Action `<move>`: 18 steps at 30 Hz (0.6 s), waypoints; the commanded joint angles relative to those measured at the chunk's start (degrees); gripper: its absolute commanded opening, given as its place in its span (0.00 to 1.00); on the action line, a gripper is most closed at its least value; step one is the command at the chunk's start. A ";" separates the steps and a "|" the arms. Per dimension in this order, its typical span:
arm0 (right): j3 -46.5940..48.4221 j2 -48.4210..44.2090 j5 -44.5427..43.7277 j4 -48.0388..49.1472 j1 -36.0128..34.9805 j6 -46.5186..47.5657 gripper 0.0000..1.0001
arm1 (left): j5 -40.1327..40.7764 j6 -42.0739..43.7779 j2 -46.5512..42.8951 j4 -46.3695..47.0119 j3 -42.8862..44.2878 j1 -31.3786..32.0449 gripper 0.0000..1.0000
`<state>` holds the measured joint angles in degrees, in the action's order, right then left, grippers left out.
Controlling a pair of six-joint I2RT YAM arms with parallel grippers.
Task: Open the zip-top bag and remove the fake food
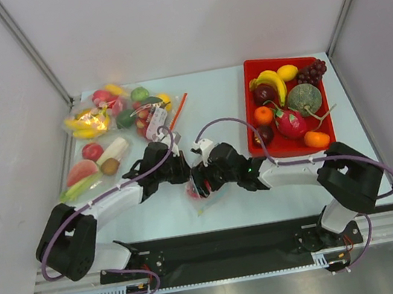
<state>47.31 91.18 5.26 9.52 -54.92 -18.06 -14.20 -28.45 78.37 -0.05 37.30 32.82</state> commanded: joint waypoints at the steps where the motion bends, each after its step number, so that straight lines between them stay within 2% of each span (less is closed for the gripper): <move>1: 1.64 0.67 3.26 -0.11 -0.89 0.75 0.74 | -0.75 0.50 0.56 1.99 -0.74 -0.30 0.00; 8: 4.02 3.92 5.73 -1.34 -1.69 3.03 0.79 | -1.01 0.67 1.08 2.25 -0.65 -0.30 0.00; 18: 4.63 8.49 -1.12 2.17 -3.97 2.60 0.91 | -1.71 0.41 -0.23 2.16 -1.79 -0.30 0.00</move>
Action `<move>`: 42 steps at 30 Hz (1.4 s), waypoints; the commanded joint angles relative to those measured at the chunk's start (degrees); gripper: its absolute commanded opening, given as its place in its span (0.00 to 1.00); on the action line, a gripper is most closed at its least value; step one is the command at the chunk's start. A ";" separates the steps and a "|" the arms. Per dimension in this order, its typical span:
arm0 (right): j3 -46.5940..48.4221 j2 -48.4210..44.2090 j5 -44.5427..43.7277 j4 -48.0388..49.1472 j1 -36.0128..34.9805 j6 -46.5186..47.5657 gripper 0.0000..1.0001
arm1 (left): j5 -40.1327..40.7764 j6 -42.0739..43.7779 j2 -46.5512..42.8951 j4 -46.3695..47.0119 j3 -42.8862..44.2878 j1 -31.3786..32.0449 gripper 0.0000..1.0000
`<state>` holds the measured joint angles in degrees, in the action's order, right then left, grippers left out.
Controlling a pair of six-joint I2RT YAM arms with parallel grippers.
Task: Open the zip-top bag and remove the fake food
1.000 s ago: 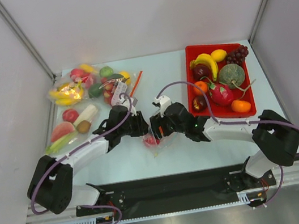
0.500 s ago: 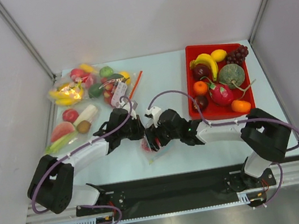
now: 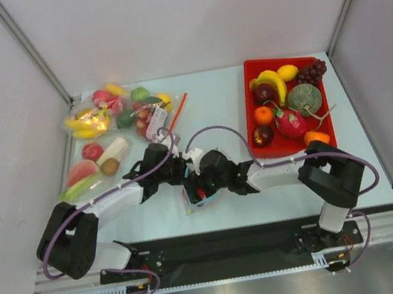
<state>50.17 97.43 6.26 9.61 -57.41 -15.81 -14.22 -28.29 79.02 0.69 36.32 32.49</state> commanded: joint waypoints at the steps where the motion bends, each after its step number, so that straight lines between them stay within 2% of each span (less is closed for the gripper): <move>1: 1.60 2.50 -2.91 2.43 -1.74 0.26 0.90 | -1.78 0.08 -0.98 1.59 -0.89 0.03 0.00; 2: 1.16 2.59 -3.62 3.48 -1.92 0.34 0.90 | -2.21 -0.01 -1.24 1.77 -1.07 0.03 0.00; 5: -0.16 1.11 -9.22 5.41 -2.88 -0.27 0.80 | -2.22 -0.27 -1.50 2.04 -1.16 0.03 0.00; 6: -0.77 0.23 -10.56 5.77 -3.23 -0.62 0.66 | -2.04 -0.10 -1.50 1.69 -1.16 0.03 0.00; 7: -1.39 -0.74 -11.70 6.12 -3.32 -0.71 0.60 | -1.95 0.08 -1.50 1.51 -0.99 0.03 0.00; 9: -3.05 -4.68 -13.72 6.57 -3.41 -0.62 0.49 | -1.43 0.60 -1.33 1.07 -0.72 -0.06 0.00; 12: -3.50 -10.74 -13.91 4.29 -3.41 0.43 0.40 | -0.99 1.39 -0.89 0.63 -0.11 -0.50 0.00; 15: -2.80 -14.97 -12.95 -0.71 -3.33 1.66 0.36 | -0.29 2.01 -0.80 -0.07 0.68 -1.11 0.00; 23: -1.30 -25.78 -7.32 -11.52 -2.36 0.88 0.35 | 0.59 3.68 0.08 -1.92 2.71 -1.99 0.00; 33: 0.88 -40.01 -4.95 -13.82 1.15 -1.15 0.35 | 0.77 4.21 -0.10 -2.71 3.59 -1.99 0.00; 36: 2.12 -43.88 -4.85 -18.03 6.06 0.86 0.36 | 0.77 4.65 -0.10 -3.23 4.11 -1.99 0.00; 40: 3.09 -46.36 -4.33 -24.97 16.95 2.89 0.35 | 0.68 4.74 -0.10 -3.33 4.47 -1.99 0.00; 41: 3.18 -46.36 -3.37 -28.21 22.81 3.07 0.35 | 0.60 4.83 -0.10 -3.33 4.55 -2.08 0.01; 42: 3.26 -46.28 -2.93 -29.80 25.39 2.98 0.34 | 0.68 4.91 -0.10 -3.41 4.55 -1.99 0.00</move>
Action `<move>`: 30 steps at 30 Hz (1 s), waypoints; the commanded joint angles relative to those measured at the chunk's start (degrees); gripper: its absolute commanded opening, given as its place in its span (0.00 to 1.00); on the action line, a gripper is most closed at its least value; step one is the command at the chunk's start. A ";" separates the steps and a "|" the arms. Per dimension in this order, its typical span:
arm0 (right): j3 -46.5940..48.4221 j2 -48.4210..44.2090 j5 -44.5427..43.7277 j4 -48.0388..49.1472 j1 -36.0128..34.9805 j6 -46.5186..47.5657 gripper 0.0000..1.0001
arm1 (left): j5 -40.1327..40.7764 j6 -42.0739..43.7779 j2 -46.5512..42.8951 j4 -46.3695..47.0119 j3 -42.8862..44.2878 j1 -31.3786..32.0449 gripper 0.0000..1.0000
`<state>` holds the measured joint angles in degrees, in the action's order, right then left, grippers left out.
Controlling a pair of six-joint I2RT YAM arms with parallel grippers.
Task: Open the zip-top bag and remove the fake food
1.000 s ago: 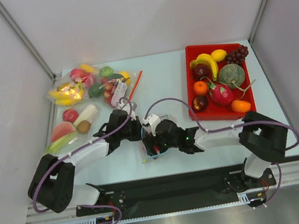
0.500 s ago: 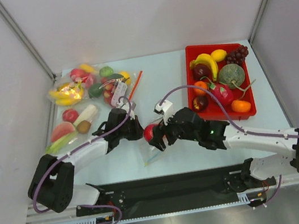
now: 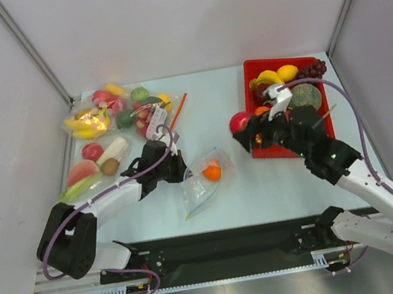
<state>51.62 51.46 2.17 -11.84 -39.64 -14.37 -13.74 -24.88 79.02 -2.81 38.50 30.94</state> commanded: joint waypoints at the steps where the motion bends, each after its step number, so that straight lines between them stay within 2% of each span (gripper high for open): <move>1: 1.82 0.47 1.77 -9.86 10.69 1.54 0.34 | 0.11 1.51 -0.10 0.08 2.37 -0.53 0.00; 2: 1.65 1.00 3.61 -12.74 15.68 1.54 0.33 | 0.20 1.59 -0.10 0.00 2.37 -0.44 0.00; 5: 0.42 3.72 7.91 -16.01 23.01 1.36 0.32 | 0.11 1.77 -0.01 0.08 2.37 -0.53 0.00; 8: -2.47 5.22 11.00 -14.89 30.47 1.28 0.31 | -0.06 2.03 0.17 0.00 2.37 -0.53 0.00; 15: -3.27 11.20 8.91 -16.64 32.43 1.98 0.31 | 0.03 2.21 0.08 -0.09 1.93 -0.62 0.00; 30: -5.30 18.06 5.82 -8.82 34.80 2.77 0.31 | -0.24 2.56 0.87 -0.18 1.93 -1.23 0.00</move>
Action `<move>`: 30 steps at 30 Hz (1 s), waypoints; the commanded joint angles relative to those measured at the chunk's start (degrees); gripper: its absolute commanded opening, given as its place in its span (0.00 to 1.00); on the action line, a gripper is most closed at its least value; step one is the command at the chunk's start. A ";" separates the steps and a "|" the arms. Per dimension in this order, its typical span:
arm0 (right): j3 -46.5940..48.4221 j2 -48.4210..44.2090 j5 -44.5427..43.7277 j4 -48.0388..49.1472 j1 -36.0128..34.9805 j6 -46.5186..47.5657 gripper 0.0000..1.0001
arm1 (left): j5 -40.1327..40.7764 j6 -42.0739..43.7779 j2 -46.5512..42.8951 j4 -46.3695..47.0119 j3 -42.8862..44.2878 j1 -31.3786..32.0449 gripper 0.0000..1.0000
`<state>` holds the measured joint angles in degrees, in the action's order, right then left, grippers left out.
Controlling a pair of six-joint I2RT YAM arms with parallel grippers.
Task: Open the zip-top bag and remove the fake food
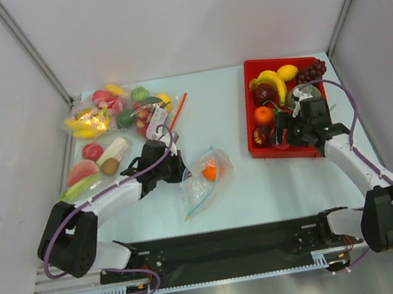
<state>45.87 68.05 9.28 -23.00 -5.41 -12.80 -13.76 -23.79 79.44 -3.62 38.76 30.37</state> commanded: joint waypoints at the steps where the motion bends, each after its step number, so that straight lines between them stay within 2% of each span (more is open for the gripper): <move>1: 0.45 1.90 -1.45 3.22 0.58 1.20 0.31 | -0.13 1.47 0.45 0.63 1.67 -0.66 0.00; 10: 0.01 6.83 -5.41 4.28 0.75 2.34 0.32 | -0.39 1.64 0.98 0.63 1.58 -0.66 0.00; 13: -0.08 7.62 -5.76 4.46 0.66 1.73 0.42 | -0.39 1.73 0.89 0.37 1.67 -0.75 0.00; 16: 0.36 7.18 -5.68 4.02 0.58 1.64 0.59 | -0.57 1.82 0.72 0.28 1.84 -0.75 0.00; 25: 2.56 3.84 -6.81 0.59 0.66 2.07 0.76 | -0.83 1.82 0.54 0.45 1.75 -0.75 0.00; 28: 3.26 3.58 -7.43 -0.72 0.58 2.07 0.92 | -1.09 1.82 0.45 0.45 1.75 -0.75 0.00; 30: 3.44 3.05 -7.61 -1.16 0.58 1.99 0.95 | -1.27 1.91 0.28 0.45 1.67 -0.75 0.00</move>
<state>46.92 72.84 2.96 -22.11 -4.84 -11.51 -13.98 -23.40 80.20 -3.75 38.76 30.17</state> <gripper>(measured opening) 0.937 0.005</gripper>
